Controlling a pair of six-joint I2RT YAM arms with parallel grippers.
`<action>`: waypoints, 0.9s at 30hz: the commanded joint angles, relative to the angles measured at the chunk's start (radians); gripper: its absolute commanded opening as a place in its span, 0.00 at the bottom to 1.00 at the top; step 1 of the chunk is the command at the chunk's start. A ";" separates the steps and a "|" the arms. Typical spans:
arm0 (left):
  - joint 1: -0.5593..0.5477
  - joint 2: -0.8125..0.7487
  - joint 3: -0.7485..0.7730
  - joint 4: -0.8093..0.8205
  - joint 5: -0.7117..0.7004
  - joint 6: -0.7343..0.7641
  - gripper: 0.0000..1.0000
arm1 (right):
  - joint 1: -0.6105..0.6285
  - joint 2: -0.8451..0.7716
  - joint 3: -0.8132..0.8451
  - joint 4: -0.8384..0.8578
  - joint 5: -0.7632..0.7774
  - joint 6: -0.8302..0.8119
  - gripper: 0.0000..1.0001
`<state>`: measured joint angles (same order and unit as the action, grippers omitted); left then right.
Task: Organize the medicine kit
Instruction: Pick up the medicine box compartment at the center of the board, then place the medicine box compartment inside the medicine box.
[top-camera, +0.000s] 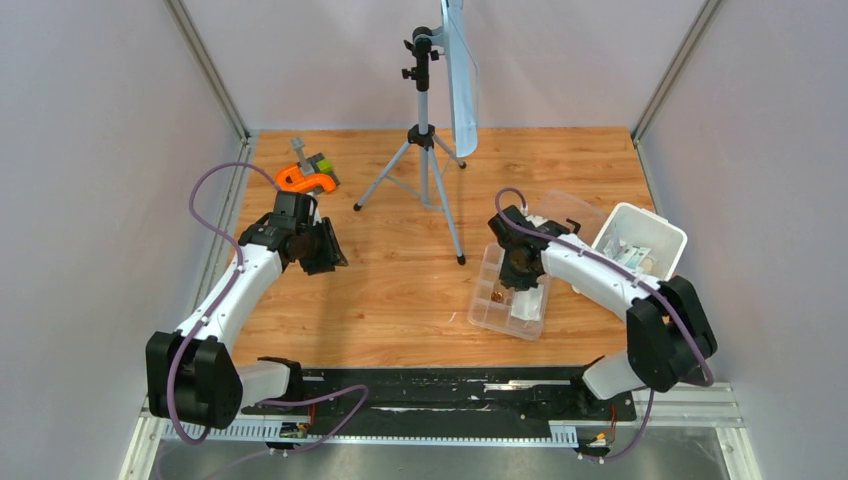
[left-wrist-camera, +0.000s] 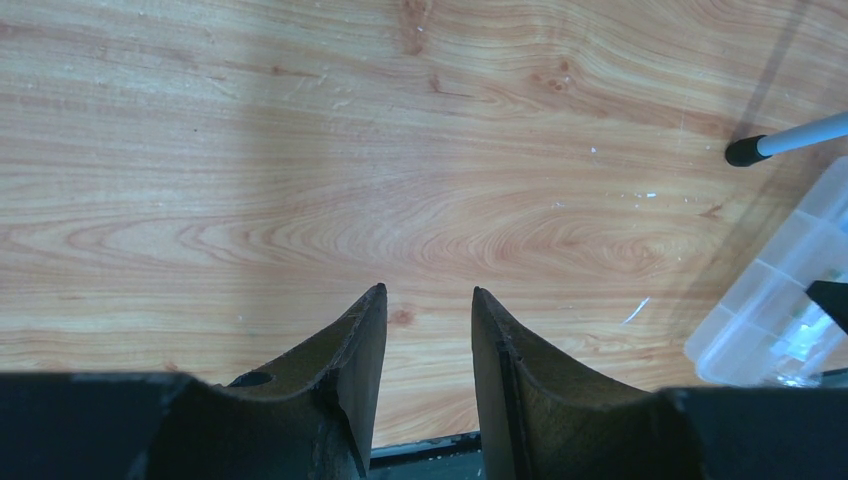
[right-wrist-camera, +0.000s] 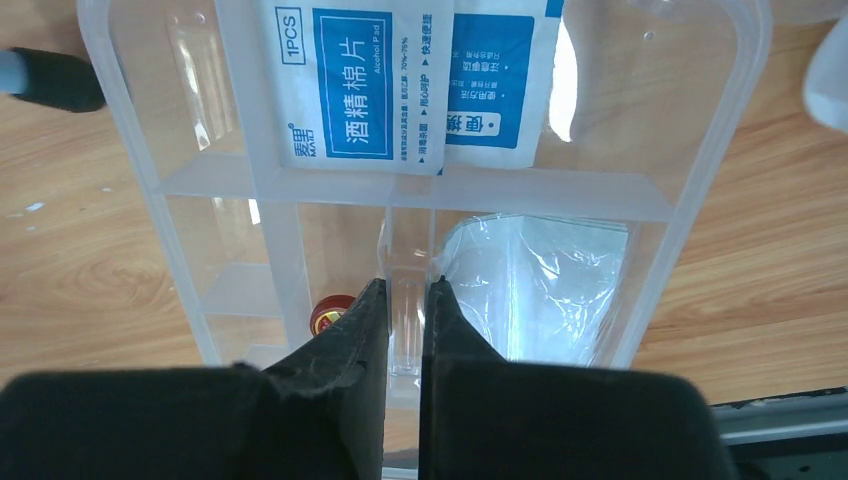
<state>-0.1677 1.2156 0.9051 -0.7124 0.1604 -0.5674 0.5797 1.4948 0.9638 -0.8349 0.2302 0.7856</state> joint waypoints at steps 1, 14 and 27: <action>0.008 -0.005 0.028 0.021 0.008 0.023 0.45 | -0.021 -0.093 0.112 -0.075 0.062 -0.093 0.00; 0.008 -0.020 0.020 0.016 0.003 0.025 0.45 | -0.345 -0.207 0.353 -0.155 0.068 -0.252 0.00; 0.008 -0.024 0.016 0.023 0.008 0.028 0.45 | -0.844 -0.135 0.499 -0.108 -0.023 -0.430 0.00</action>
<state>-0.1673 1.2152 0.9051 -0.7124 0.1600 -0.5583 -0.2100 1.3308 1.4410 -0.9840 0.2424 0.4335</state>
